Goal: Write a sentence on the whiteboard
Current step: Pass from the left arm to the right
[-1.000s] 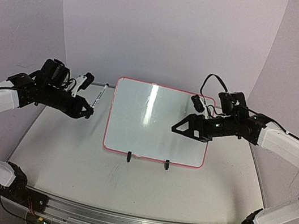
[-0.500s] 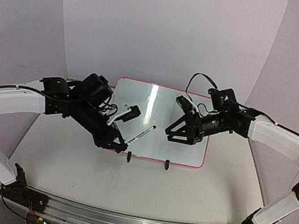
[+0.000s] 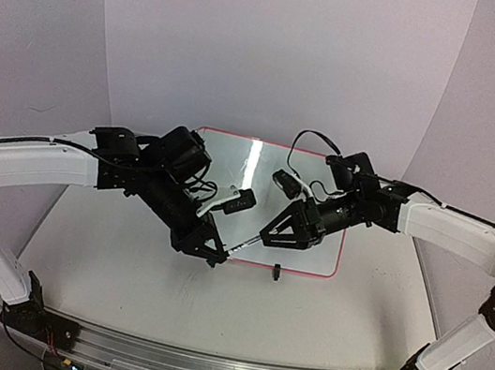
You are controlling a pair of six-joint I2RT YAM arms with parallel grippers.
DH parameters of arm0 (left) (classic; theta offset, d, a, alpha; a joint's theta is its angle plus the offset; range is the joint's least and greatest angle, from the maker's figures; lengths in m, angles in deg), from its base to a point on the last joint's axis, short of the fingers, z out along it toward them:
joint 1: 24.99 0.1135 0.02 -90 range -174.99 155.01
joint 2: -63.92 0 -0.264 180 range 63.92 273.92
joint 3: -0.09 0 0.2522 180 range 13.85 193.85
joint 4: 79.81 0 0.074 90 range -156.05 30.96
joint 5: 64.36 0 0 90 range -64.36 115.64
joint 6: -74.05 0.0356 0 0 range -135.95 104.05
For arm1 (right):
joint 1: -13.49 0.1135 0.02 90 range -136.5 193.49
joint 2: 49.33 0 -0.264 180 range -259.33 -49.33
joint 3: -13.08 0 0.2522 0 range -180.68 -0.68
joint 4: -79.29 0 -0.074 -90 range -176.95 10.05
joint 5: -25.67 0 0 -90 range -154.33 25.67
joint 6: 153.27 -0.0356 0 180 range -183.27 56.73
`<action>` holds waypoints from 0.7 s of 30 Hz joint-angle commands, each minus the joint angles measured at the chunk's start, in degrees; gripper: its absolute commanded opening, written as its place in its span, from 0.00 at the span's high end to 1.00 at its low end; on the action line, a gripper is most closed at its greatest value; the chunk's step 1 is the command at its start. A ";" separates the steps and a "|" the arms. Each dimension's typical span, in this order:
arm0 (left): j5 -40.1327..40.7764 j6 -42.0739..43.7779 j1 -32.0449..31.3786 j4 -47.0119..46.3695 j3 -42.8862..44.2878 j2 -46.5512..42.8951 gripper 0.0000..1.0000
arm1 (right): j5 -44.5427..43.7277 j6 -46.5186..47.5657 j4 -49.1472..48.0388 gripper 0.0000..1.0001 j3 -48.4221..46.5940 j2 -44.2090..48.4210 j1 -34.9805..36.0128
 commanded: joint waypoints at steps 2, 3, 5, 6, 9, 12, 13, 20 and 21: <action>-3.83 3.34 -0.06 1.35 3.84 0.17 1.00 | 2.23 0.86 -0.03 0.44 -2.17 -2.75 1.49; -4.10 3.55 -0.06 1.37 3.84 0.18 1.00 | 2.67 0.83 -0.03 0.46 -2.77 -3.50 1.74; -4.10 3.77 -0.06 1.42 3.84 0.18 1.00 | 3.07 0.83 -0.05 0.48 -3.32 -4.14 2.17; -4.03 3.74 -0.06 1.37 3.84 0.18 1.00 | 3.09 0.83 -0.03 0.49 -3.50 -4.31 2.33; -4.57 3.62 -0.06 1.35 3.84 0.43 1.00 | 2.99 0.83 -0.11 0.51 -4.06 -4.57 2.74; -5.54 3.69 -0.06 1.44 3.68 0.53 1.00 | 3.08 0.83 -0.11 0.52 -4.20 -4.49 2.79; -5.84 3.86 -0.06 1.64 3.67 0.66 1.00 | 3.27 0.83 -0.19 0.52 -4.27 -4.41 2.77; -5.95 4.84 -0.06 4.34 4.82 2.39 1.00 | 3.39 0.66 -0.04 0.53 -4.47 -4.05 3.09; -5.94 4.91 -0.05 4.55 4.99 2.57 1.00 | 3.35 0.66 -0.03 0.53 -4.39 -4.05 3.18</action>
